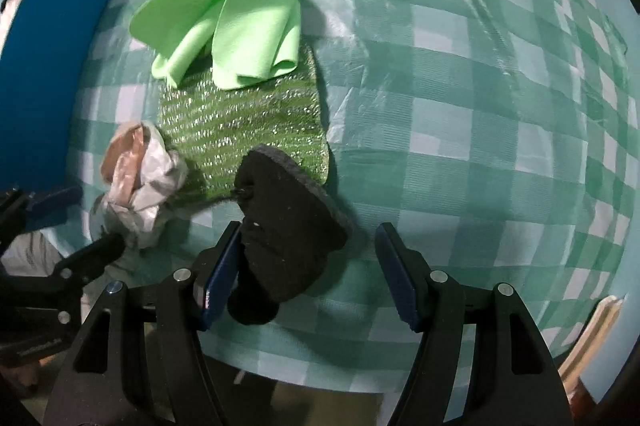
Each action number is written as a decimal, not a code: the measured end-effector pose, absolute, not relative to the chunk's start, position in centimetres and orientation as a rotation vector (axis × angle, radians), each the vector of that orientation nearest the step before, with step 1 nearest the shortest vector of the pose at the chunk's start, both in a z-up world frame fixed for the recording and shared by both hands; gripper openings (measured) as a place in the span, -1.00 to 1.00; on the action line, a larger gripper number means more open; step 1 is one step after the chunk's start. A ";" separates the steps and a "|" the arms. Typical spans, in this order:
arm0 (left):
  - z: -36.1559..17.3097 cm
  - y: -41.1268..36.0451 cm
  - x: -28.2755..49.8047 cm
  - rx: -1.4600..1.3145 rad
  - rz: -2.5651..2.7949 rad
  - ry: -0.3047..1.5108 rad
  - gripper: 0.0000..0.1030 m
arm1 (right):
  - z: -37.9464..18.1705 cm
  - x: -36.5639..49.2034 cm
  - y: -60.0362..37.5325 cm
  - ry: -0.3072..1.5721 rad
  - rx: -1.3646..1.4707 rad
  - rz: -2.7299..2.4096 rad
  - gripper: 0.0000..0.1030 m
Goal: Organize soft objects
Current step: 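Grasp the white plastic bag bundle with the left tool while the right tool grasps the black sock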
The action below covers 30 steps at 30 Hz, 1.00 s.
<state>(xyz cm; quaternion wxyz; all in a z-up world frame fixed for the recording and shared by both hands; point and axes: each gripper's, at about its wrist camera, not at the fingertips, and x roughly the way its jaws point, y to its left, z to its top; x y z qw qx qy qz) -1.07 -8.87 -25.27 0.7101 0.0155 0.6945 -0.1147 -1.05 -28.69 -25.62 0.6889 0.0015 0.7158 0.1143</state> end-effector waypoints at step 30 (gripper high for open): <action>-27.3 -12.3 -0.6 0.077 -0.256 1.527 -0.15 | -25.4 -2.4 -31.0 1.534 -0.038 0.234 -0.23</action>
